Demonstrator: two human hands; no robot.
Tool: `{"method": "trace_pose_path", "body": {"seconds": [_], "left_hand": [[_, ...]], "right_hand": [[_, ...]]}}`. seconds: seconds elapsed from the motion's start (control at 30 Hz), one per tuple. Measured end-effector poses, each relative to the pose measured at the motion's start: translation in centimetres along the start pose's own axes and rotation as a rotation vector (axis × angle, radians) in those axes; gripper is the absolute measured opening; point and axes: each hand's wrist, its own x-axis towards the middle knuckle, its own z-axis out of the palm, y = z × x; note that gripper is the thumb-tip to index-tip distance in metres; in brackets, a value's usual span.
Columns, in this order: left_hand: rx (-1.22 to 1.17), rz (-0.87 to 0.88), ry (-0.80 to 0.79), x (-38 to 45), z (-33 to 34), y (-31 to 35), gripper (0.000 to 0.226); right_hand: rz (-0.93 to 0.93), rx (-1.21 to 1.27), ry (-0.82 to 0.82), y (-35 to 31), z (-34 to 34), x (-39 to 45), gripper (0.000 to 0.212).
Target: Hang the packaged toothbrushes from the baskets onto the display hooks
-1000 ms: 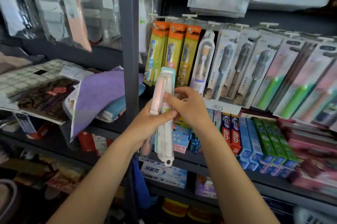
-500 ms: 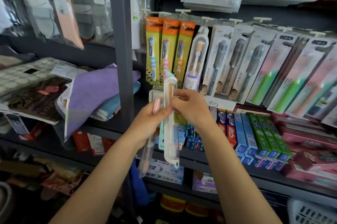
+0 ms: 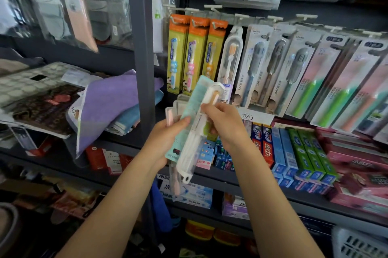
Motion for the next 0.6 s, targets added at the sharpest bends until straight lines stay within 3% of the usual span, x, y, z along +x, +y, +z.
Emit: {"method": "trace_pose_path", "body": {"seconds": [0.2,0.3,0.53,0.6], "left_hand": [[-0.098,-0.037,0.055,0.4,-0.4,-0.3,0.017],[-0.116,-0.078,0.074,0.5,0.0,-0.6,0.017],[-0.347,-0.126,0.053,0.6,2.7,-0.5,0.029],[-0.399,-0.138,0.077,0.7,3.6,-0.2,0.021]], "right_hand": [[0.053,0.351,0.289,-0.2,-2.0,0.3,0.014],[-0.028,0.631,0.406,-0.4,-2.7,-0.1,0.025],[-0.123,0.82,0.394,-0.3,-2.1,-1.5,0.035],[-0.102,0.81,0.389,-0.2,-1.7,-1.7,0.029]]}}
